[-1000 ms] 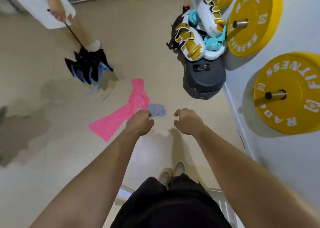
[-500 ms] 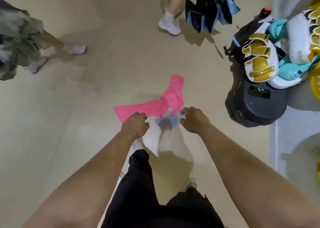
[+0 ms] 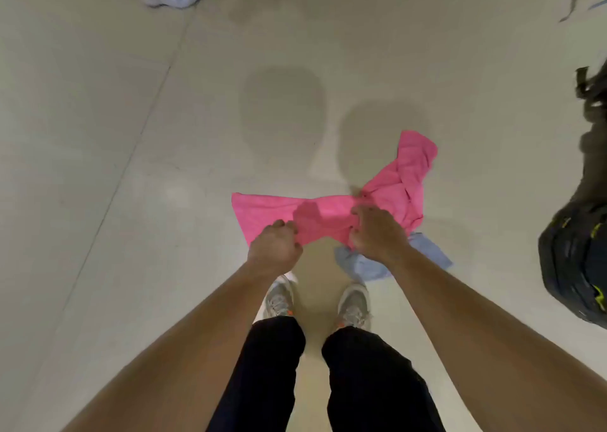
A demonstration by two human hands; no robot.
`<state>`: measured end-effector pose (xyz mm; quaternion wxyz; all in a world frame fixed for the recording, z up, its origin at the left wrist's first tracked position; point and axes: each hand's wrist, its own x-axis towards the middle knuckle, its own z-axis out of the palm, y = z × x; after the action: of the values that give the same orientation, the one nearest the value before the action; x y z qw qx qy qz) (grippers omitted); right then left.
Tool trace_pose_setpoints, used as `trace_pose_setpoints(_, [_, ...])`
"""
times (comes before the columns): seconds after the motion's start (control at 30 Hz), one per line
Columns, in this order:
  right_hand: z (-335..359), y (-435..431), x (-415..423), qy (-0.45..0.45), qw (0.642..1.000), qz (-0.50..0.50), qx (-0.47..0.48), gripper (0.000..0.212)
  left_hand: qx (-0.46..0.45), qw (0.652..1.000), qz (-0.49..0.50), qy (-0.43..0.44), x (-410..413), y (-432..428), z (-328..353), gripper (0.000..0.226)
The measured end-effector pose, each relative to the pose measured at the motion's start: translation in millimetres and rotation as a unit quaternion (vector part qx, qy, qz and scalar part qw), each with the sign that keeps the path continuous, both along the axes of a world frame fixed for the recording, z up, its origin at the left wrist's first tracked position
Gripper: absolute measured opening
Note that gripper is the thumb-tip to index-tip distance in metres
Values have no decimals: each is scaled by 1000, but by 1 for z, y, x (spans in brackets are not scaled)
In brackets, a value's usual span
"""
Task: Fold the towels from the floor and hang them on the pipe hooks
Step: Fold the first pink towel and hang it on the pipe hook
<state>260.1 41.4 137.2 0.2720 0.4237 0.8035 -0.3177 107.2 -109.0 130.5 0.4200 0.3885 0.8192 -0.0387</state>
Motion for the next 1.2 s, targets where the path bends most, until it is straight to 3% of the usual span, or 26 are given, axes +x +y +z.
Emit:
trace_pose_setpoints(0.17, [-187,16,-23,-44,998,31,-12,67,0,999,51,5,-7,17,-186,92])
trace_pose_setpoints(0.27, [-285,13,-28,-79,995,50,-16,63,-21,998,62,1,-10,26,-277,102])
trace_pose_setpoints(0.37, [-364,13,-30,-80,993,86,13,62,0,996,65,56,-21,27,-356,76])
trace_pose_setpoints(0.43, [-400,17,-31,-39,990,120,65,68,95,985,53,137,-32,25,-398,46])
trace_pose_setpoints(0.53, [-428,26,-37,1,979,159,128,72,194,952,15,238,-53,26,-436,23])
trace_pose_setpoints(0.6, [-433,27,-43,0,967,197,163,62,174,948,-29,266,-61,23,-445,20])
trace_pose_setpoints(0.67, [-431,27,-47,-1,962,211,170,38,138,956,-61,253,-62,18,-448,21])
trace_pose_setpoints(0.73, [-420,27,-49,-12,976,192,99,27,101,974,-57,195,-62,22,-436,12])
trace_pose_setpoints(0.9, [-338,17,-39,15,996,81,-41,38,39,994,-36,100,-58,44,-329,19])
trace_pose_setpoints(1.1, [-160,2,1,44,989,-49,-132,21,29,992,52,-110,-38,37,-132,14])
trace_pose_setpoints(1.2, [-54,-1,17,60,978,-111,-168,24,37,987,81,-132,-18,43,-21,39])
